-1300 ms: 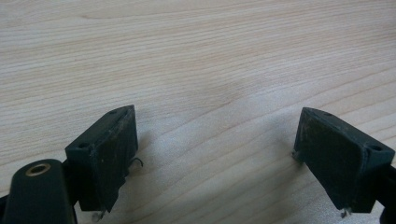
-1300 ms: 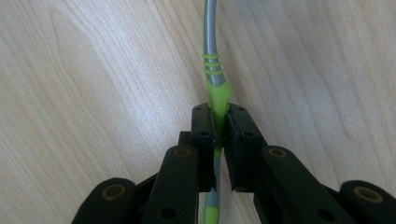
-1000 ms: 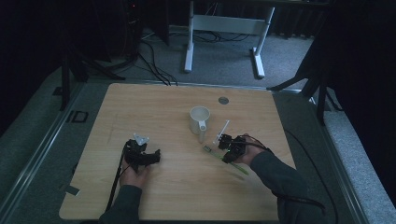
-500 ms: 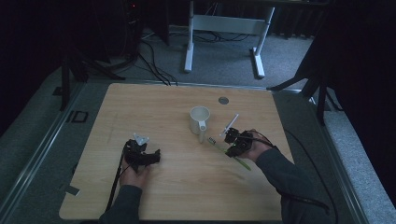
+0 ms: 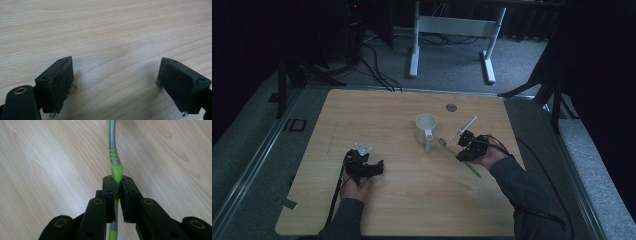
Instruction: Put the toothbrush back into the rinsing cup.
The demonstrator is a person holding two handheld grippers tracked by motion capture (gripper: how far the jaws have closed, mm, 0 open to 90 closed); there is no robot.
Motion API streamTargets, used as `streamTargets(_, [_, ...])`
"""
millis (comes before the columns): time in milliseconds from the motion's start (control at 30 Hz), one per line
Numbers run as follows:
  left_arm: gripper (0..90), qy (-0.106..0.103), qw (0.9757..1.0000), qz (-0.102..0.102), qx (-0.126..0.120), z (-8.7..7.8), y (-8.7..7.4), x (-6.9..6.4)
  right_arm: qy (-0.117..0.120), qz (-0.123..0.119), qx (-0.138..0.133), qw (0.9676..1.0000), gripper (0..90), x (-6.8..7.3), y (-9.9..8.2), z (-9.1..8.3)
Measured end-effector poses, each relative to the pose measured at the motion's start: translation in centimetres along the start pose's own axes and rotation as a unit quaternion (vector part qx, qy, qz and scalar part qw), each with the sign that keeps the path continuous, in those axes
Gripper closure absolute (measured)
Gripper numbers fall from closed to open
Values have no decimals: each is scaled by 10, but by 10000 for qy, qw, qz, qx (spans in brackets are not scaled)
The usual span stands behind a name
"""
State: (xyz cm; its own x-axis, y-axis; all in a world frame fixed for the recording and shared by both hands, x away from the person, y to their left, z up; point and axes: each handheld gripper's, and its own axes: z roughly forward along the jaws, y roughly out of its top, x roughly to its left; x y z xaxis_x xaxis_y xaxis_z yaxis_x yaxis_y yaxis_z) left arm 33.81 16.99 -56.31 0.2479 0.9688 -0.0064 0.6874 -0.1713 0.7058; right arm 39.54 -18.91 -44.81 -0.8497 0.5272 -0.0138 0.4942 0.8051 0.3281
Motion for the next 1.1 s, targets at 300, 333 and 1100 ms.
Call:
streamTargets(300, [140, -1, 10000, -4, -4, 0, 0, 0, -53, 155, -215, 9996, 825, -4, -1, -6])
streamTargets(333, [140, 0, 10000, 2, 2, 0, 0, 0, -57, 162, -246, 9996, 825, -5, -1, -6])
streamTargets(1100, [140, -2, 10000, -1, 1, 0, 0, 0, -137, 482, -880, 9949, 825, -10, 6, -12])
